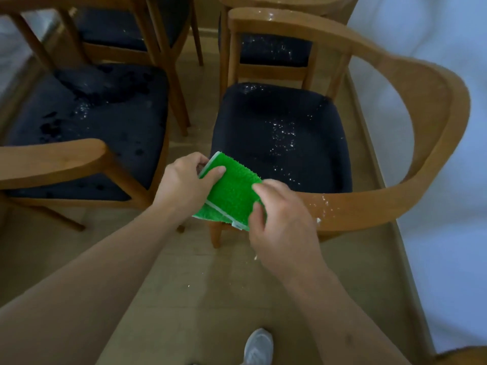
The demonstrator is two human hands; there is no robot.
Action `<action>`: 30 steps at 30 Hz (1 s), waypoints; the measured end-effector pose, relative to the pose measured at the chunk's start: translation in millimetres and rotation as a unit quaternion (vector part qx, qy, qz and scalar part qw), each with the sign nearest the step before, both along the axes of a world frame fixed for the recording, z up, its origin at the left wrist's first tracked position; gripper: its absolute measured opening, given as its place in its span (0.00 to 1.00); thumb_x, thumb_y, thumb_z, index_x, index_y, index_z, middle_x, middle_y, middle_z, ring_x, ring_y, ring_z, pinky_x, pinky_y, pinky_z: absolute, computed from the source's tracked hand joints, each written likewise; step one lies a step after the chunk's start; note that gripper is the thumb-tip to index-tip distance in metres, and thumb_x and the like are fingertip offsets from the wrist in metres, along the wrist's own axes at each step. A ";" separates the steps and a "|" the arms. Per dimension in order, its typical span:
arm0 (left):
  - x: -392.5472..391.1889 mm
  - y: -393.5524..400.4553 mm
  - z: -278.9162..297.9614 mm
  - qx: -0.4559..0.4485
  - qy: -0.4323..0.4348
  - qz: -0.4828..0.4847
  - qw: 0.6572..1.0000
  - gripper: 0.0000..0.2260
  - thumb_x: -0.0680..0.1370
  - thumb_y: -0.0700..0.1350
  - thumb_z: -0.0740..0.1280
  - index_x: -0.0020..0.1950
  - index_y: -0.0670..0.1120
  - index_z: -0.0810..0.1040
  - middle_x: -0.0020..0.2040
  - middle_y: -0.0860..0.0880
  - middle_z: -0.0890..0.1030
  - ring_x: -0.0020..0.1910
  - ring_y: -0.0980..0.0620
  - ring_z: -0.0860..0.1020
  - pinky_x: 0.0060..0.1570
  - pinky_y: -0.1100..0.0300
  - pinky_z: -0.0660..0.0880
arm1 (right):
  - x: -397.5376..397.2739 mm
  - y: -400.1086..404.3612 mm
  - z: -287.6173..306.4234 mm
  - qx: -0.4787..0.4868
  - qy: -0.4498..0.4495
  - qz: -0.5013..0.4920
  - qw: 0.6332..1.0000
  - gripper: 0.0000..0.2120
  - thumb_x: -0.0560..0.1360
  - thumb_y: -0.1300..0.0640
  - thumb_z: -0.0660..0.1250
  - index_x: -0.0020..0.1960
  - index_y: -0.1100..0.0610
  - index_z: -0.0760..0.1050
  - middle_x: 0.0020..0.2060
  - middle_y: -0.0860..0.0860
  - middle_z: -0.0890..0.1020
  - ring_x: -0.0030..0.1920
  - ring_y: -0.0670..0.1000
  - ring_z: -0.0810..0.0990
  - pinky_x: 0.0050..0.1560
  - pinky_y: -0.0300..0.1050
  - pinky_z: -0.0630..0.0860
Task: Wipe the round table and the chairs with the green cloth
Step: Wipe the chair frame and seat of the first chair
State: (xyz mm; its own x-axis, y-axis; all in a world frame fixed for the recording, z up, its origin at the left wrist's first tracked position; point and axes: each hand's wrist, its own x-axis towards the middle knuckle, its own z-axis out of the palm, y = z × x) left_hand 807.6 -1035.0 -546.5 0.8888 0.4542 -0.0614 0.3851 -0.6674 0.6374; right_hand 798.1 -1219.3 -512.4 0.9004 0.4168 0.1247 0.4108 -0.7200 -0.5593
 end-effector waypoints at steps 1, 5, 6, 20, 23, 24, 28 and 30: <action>-2.2 2.4 -2.3 -0.025 0.010 0.019 0.999 0.11 0.75 0.60 0.66 0.42 0.54 0.76 0.36 0.57 0.77 0.35 0.62 0.74 0.29 0.68 0.64 | 0.4 13.3 -3.5 0.009 0.002 0.042 0.999 0.19 0.76 0.59 0.60 0.64 0.62 0.76 0.62 0.56 0.78 0.63 0.56 0.75 0.61 0.45 0.70; -6.7 11.9 -6.3 -0.127 0.030 0.076 0.989 0.17 0.77 0.61 0.62 0.37 0.51 0.79 0.31 0.55 0.79 0.30 0.61 0.76 0.27 0.68 0.67 | 3.5 41.5 -27.4 -0.146 -0.021 0.181 0.972 0.24 0.83 0.49 0.48 0.77 0.55 0.59 0.77 0.52 0.61 0.77 0.54 0.56 0.74 0.55 0.54; -8.2 14.1 -6.2 -0.144 0.027 0.096 0.985 0.18 0.78 0.60 0.61 0.37 0.50 0.79 0.29 0.54 0.79 0.28 0.62 0.76 0.26 0.68 0.68 | 3.4 39.6 -33.8 -0.182 -0.034 0.190 0.964 0.25 0.83 0.47 0.46 0.78 0.53 0.55 0.78 0.50 0.57 0.77 0.53 0.52 0.74 0.56 0.50; 16.4 -13.8 -3.8 -0.184 0.078 0.070 0.977 0.16 0.81 0.59 0.54 0.47 0.55 0.78 0.43 0.56 0.76 0.40 0.59 0.72 0.33 0.63 0.62 | 49.0 -54.6 -40.9 -0.264 0.070 -0.128 0.953 0.30 0.77 0.39 0.34 0.77 0.41 0.51 0.78 0.46 0.54 0.78 0.54 0.46 0.74 0.65 0.41; 33.0 -25.3 -11.1 -0.169 0.095 0.102 0.976 0.19 0.80 0.60 0.53 0.45 0.51 0.79 0.40 0.52 0.77 0.38 0.56 0.74 0.32 0.61 0.64 | 28.4 -3.8 -42.9 -0.246 0.053 -0.100 0.963 0.28 0.78 0.40 0.37 0.76 0.40 0.54 0.77 0.46 0.57 0.77 0.55 0.50 0.72 0.69 0.42; 36.7 -27.8 -14.3 -0.156 0.095 0.124 0.975 0.20 0.80 0.60 0.53 0.44 0.50 0.79 0.40 0.51 0.78 0.37 0.54 0.75 0.32 0.60 0.66 | 18.5 17.0 -44.2 -0.236 0.039 -0.075 0.968 0.26 0.78 0.41 0.40 0.76 0.42 0.55 0.77 0.47 0.60 0.77 0.57 0.52 0.72 0.69 0.42; 35.2 -29.9 -22.0 -0.121 0.044 0.200 0.971 0.23 0.79 0.58 0.52 0.37 0.48 0.78 0.36 0.48 0.80 0.34 0.50 0.78 0.32 0.58 0.69 | 7.8 50.8 -42.5 -0.174 -0.002 -0.007 0.985 0.23 0.80 0.46 0.49 0.74 0.49 0.63 0.67 0.52 0.73 0.69 0.59 0.68 0.70 0.68 0.54; 32.2 -31.8 -23.1 -0.097 0.031 0.201 0.974 0.24 0.79 0.60 0.50 0.36 0.49 0.78 0.36 0.48 0.79 0.36 0.49 0.78 0.35 0.56 0.72 | 22.1 19.5 -43.2 -0.184 -0.006 0.019 0.983 0.23 0.80 0.46 0.47 0.73 0.49 0.63 0.64 0.50 0.75 0.65 0.56 0.72 0.71 0.65 0.57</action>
